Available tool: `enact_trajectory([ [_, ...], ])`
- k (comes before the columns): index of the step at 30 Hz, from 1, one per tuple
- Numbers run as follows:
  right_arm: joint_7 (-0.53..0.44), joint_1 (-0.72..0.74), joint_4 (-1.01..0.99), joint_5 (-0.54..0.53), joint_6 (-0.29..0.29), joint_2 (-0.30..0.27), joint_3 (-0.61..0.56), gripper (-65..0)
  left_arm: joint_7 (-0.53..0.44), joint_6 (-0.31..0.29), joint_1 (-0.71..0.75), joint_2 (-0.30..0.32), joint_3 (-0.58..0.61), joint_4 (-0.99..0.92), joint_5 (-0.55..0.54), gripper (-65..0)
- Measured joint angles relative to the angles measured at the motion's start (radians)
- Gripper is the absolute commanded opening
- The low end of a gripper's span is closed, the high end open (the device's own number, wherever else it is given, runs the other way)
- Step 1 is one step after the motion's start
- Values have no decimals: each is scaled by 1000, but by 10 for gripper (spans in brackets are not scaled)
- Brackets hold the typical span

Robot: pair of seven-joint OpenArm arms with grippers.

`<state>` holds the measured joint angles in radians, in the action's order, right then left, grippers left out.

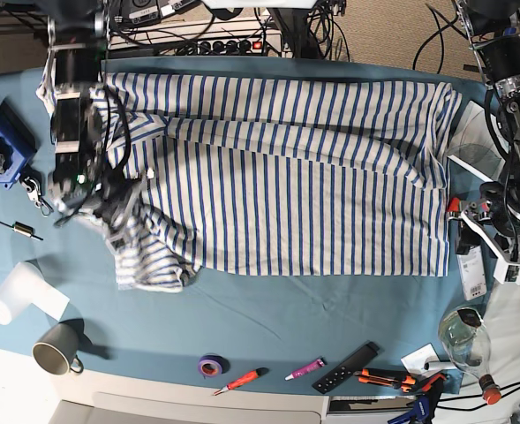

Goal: Fold the T-shirt properly
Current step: 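Lift the sleeve with the right gripper and fold it over the body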

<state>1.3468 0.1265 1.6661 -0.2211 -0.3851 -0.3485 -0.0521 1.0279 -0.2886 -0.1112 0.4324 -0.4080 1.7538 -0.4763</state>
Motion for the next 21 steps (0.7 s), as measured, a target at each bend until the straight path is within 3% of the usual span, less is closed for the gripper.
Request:
enact_trajectory([
  [5,-1,-74,50,-1,-1,-1,14,-650,-1,0,0,0,0,0,0,-242],
  [12,0,-50,87,3,-1,0,19,-650,-1,0,0,0,0,0,0,-242],
  [17,0,-46,87,3,-43,0,19,-430,-3,0,0,0,0,0,0,-242],
  [21,12,-46,98,4,-46,0,19,-404,-3,0,0,0,0,0,0,-242],
])
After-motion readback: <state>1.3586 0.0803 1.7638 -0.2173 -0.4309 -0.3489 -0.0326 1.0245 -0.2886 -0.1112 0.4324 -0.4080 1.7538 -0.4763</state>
